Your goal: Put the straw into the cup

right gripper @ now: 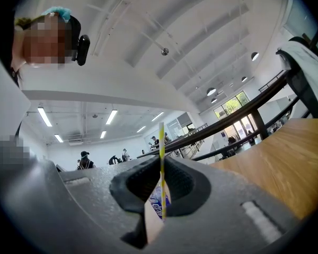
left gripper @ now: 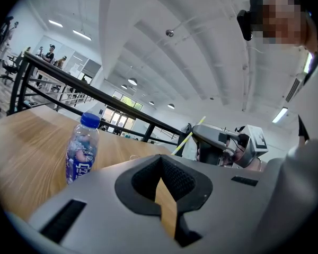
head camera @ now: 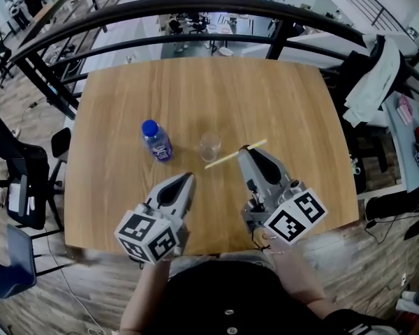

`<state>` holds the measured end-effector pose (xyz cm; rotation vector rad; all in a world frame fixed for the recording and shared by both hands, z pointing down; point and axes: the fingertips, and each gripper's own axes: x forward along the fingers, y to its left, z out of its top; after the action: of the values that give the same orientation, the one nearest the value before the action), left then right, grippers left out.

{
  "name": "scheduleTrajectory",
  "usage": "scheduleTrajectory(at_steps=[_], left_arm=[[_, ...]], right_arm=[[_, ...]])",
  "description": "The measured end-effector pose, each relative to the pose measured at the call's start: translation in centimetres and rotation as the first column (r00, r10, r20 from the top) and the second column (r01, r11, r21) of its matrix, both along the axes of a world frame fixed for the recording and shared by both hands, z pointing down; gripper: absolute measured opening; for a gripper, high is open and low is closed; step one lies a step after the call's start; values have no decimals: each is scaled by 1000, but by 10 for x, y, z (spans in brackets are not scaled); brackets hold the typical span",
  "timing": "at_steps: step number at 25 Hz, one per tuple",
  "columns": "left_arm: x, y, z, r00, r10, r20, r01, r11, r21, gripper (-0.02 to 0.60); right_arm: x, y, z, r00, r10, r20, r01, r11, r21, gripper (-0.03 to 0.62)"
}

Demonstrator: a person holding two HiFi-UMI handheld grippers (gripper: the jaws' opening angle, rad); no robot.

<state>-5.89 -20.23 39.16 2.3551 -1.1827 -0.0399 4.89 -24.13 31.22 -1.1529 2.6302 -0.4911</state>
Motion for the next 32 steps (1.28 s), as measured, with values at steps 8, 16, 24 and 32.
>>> scheduleTrajectory(at_steps=[8,16,24,32], left_arm=[[-9,-11,7,1000,14,-10,-14,1000,-23,17],[-10,-22,6,999,35,-23,-36,999,-26,17],[-8,-40,7,997,66,-28,-66,997,-30,17],[-1,-60,15,996,80,-25,-81,996,-38,17]], right_arm=[[-2,-5,5,999,31,-12,-31,999,-19,20],[-3,-9,-1,999,52,-16,-52,998,-21,20],[-2,-32,-7,997,80,-10,-80,997,-8,20],[14,-63,-7,992,128,-2,-128,992,11,20]])
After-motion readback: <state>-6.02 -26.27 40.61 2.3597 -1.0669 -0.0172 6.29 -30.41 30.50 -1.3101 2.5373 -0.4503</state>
